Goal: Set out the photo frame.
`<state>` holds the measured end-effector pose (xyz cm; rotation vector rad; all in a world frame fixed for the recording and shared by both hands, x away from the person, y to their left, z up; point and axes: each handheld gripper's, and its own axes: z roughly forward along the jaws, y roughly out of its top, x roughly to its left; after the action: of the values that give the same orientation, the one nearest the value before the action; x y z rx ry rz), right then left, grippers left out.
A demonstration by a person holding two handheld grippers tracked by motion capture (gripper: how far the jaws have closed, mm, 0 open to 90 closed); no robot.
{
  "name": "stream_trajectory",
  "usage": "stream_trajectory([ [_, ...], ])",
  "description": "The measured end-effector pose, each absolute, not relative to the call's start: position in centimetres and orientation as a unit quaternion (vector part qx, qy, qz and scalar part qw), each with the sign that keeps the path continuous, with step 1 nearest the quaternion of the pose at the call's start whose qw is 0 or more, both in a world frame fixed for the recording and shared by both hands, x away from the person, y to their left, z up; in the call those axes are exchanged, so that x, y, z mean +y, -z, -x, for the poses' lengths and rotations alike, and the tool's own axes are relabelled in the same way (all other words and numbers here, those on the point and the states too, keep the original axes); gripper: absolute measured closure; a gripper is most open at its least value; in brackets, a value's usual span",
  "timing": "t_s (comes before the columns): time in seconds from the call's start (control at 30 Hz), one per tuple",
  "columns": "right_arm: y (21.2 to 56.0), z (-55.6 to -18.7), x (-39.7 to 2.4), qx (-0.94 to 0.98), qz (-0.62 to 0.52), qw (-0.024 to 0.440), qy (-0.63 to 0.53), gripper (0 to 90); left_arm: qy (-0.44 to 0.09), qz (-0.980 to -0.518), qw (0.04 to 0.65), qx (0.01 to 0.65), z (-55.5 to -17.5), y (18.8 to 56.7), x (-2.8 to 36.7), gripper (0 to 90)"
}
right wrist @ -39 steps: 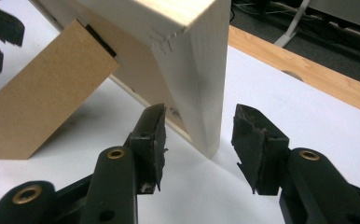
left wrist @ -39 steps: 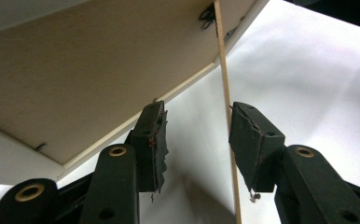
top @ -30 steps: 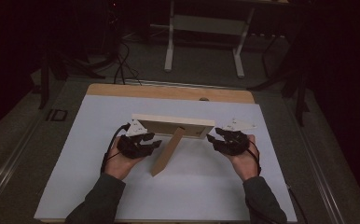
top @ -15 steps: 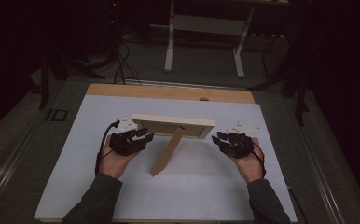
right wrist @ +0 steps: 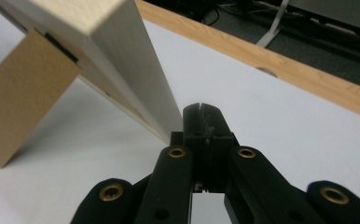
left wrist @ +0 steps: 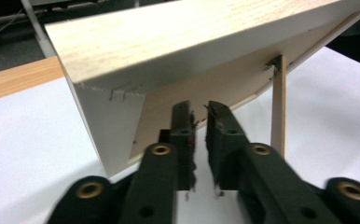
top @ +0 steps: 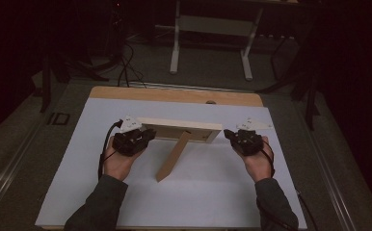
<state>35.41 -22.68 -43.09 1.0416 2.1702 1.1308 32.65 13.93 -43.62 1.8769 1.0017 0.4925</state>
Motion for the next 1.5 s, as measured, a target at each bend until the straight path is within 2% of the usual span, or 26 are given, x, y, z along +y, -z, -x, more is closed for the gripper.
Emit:
stream_trajectory([
  [0.1, 42.7, -35.7, -22.3, 0.792, -0.377, 0.240, -0.416, 89.9, -0.201, -0.762, 0.459, 0.411, -32.8, 43.5, 14.0, 90.0],
  [0.4, 42.1, -37.0, -21.3, 0.794, -0.373, 0.235, -0.419, 89.9, -0.200, -0.747, 0.463, 0.433, -33.3, 43.6, 14.0, 90.0],
  [1.5, 41.3, -38.5, -21.3, 0.783, -0.370, 0.162, -0.472, 89.9, -0.189, -0.752, 0.463, 0.429, -33.9, 43.5, 12.5, 90.0],
])
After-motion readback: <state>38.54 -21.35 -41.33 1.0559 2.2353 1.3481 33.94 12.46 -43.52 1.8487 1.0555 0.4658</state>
